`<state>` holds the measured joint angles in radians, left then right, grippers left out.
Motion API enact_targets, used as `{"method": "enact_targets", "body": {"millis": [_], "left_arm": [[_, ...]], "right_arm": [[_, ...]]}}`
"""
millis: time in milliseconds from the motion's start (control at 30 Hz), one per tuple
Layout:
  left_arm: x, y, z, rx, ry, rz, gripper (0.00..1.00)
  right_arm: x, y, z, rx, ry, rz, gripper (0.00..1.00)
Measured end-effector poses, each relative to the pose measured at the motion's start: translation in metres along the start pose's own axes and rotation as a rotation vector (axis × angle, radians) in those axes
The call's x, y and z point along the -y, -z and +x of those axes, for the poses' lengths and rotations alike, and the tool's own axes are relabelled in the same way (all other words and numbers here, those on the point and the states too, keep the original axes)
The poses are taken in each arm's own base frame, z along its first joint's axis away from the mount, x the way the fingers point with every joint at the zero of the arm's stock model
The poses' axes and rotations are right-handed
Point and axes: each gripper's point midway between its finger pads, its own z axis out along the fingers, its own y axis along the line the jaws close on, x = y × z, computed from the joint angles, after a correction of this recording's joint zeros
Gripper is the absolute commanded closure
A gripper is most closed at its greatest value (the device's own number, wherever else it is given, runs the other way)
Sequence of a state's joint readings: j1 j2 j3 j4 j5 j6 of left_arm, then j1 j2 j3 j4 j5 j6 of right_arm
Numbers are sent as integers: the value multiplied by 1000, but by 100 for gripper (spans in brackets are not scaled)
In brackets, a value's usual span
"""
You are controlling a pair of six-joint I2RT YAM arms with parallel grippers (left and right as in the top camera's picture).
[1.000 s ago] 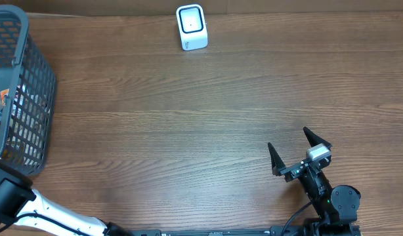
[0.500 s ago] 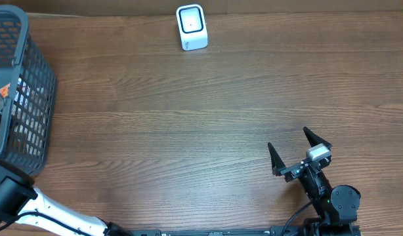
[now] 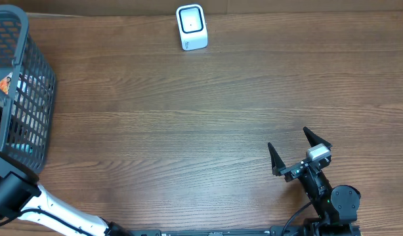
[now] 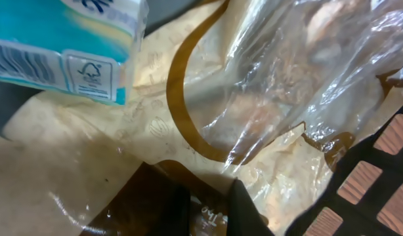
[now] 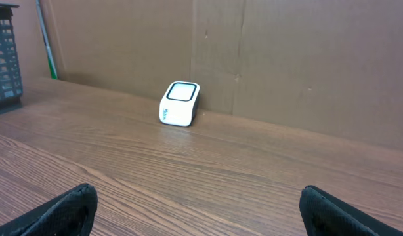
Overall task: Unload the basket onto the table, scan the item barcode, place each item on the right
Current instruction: 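Close the left gripper on the bean bag and lift it out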
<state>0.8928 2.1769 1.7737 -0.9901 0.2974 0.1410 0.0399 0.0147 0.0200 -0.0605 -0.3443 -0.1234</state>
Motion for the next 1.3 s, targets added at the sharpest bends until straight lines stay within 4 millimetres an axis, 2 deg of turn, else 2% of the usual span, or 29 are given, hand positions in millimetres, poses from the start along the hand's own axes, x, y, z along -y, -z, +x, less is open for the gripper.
{"method": "enact_targets", "body": {"millis": [100, 167, 333, 500, 567, 867, 967, 1067, 1167, 1300], "left_arm": [[0, 0, -1, 5, 0, 0, 59], [1, 1, -3, 8, -4, 2, 50], [2, 11, -14, 36, -11, -17, 40], [8, 26, -42, 124, -80, -39, 21], [14, 27, -54, 165, -134, -50, 17], [52, 21, -88, 287, -377, -69, 17], [56, 18, -93, 306, -406, -71, 17], [52, 5, -90, 282, -406, -67, 19], [45, -20, -82, 227, -395, -58, 21], [41, -40, -71, 177, -382, -40, 22]], "right_arm": [[0, 0, 0, 0, 0, 0, 0], [0, 0, 0, 0, 0, 0, 0], [0, 0, 0, 0, 0, 0, 0], [0, 0, 0, 0, 0, 0, 0], [0, 0, 0, 0, 0, 0, 0], [0, 0, 0, 0, 0, 0, 0], [0, 0, 0, 0, 0, 0, 0], [0, 0, 0, 0, 0, 0, 0], [0, 0, 0, 0, 0, 0, 0], [0, 0, 0, 0, 0, 0, 0]]}}
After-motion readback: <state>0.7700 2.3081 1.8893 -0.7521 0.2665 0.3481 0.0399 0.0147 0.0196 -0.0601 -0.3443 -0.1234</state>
